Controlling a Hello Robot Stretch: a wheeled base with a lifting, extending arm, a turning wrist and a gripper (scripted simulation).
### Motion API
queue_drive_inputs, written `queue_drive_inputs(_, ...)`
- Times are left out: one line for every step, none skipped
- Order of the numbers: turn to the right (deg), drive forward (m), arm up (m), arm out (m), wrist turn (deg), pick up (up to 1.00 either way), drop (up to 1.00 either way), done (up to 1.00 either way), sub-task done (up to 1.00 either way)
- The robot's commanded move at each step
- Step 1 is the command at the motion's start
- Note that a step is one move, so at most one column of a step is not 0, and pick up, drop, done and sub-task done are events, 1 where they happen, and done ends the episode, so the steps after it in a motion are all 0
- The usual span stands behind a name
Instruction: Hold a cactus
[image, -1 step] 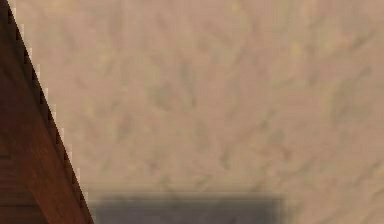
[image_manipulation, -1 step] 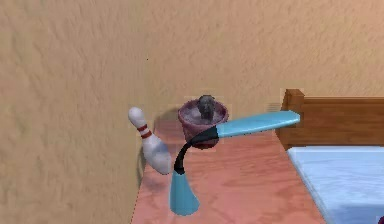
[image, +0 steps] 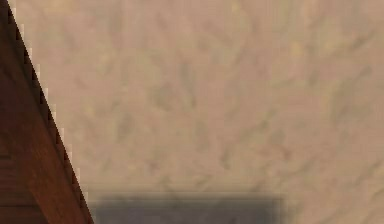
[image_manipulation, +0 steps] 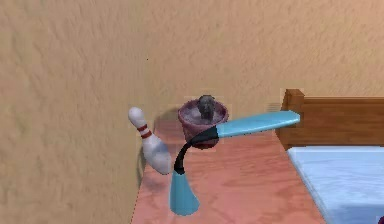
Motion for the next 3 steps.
queue_drive_inputs(0.0,0.00,0.38,0.00,0.0,0.00,0.00,0.00,0.00)
queue_drive_inputs(0.0,0.00,0.00,0.50,0.0,0.00,0.00,0.00,0.00)
queue_drive_inputs(0.0,0.00,0.00,0.00,45.0,0.00,0.00,0.00,0.00)
